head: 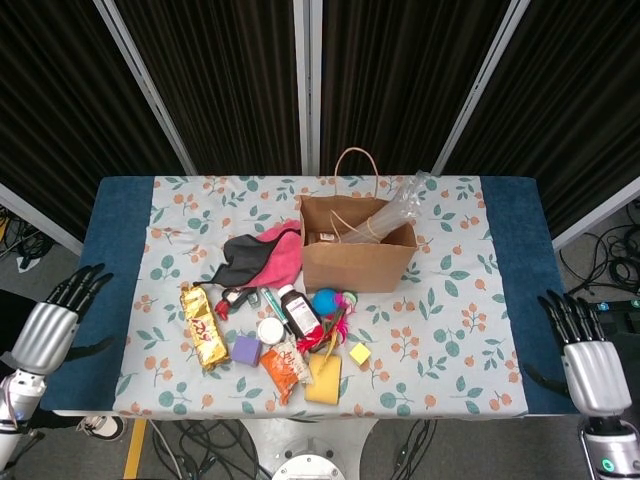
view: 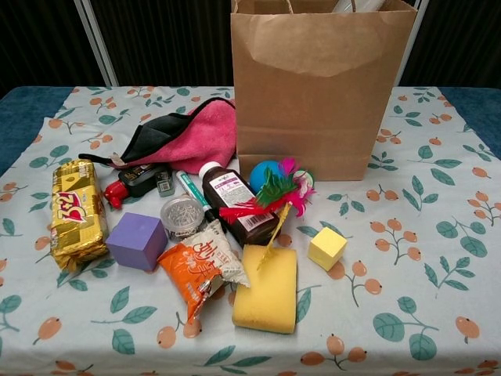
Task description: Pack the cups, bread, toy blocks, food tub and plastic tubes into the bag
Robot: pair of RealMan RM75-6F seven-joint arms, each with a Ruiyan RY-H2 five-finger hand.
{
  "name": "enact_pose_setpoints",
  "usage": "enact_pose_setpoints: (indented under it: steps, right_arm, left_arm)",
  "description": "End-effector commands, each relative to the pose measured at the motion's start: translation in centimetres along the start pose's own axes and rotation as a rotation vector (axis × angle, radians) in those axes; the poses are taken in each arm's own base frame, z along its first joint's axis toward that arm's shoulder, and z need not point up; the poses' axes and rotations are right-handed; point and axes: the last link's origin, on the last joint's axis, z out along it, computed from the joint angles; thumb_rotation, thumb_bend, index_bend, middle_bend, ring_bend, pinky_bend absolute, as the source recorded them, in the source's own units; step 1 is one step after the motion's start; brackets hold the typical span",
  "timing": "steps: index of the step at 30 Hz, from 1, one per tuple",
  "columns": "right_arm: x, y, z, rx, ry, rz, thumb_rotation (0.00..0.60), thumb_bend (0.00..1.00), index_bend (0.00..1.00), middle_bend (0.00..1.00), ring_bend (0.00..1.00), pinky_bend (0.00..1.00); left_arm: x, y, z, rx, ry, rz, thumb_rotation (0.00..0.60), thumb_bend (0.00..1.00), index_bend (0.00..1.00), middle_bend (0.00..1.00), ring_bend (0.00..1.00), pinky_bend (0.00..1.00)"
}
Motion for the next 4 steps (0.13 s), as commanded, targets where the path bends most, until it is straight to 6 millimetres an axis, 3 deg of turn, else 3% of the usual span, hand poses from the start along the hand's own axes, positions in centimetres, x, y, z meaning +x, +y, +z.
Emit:
enact_pose_setpoints:
  steps: [1,4]
  right_arm:
    - [-1.75,0.54,-1.78,-0.01,-0.043,0.037,0.6,0.0,0.0,0.03,0.0,0.0]
    - [-2.18,0.51,-1.28,-0.009,-0.054,0.04,0.6,0.0,0.0,0.03,0.0,0.0]
  left_arm:
    - [-0.06,0.23,-0.48,0.005,-0.012,0.009,0.6,0.03,0.13,0.15,0.08,0.2]
    - [-0.06,0.3,-0.66,0.009,-0.014,0.018,0.6,0.03,0.15,0.15,0.08,0.2]
